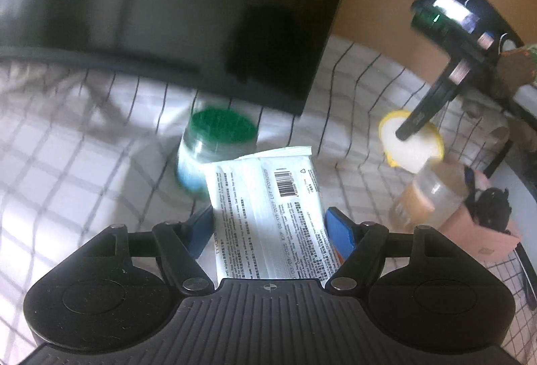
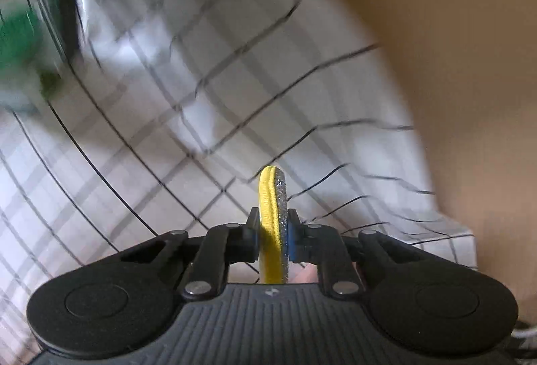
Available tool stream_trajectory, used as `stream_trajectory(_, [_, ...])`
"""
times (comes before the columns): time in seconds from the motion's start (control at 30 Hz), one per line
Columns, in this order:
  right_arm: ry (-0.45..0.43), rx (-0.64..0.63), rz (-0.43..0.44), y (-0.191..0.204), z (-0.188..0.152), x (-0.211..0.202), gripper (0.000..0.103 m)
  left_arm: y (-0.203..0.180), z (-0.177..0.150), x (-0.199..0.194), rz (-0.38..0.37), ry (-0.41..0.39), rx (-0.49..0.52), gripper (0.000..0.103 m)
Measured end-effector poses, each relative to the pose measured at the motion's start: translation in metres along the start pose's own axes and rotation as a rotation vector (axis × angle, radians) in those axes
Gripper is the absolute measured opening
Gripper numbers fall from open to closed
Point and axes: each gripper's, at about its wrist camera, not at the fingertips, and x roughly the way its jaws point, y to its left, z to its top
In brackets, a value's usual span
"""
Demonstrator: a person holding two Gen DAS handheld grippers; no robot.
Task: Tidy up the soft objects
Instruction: 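Grasp the yellow-rimmed round sponge with the right tool while the left tool lifts the packet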
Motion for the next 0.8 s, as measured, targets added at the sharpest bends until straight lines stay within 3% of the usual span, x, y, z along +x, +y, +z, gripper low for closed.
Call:
stream_trajectory(0.17, [-0.176, 0.095, 0.029, -0.026, -0.010, -0.068, 0.015, -0.016, 0.041, -0.004, 0.022, -0.070, 0.082, 0.077])
stream_trajectory(0.37, [-0.303, 0.186, 0.016, -0.057, -0.029, -0.126, 0.015, -0.041, 0.083, 0.002, 0.063, -0.098, 0.200, 0.077])
stream_trajectory(0.6, [-0.396, 0.288, 0.024, -0.102, -0.084, -0.149, 0.015, -0.074, 0.104, 0.010, 0.055, -0.090, 0.264, 0.077])
stream_trajectory(0.8, [-0.478, 0.448, 0.098, -0.141, -0.136, -0.144, 0.015, -0.116, 0.112, 0.026, 0.031, -0.059, 0.312, 0.077])
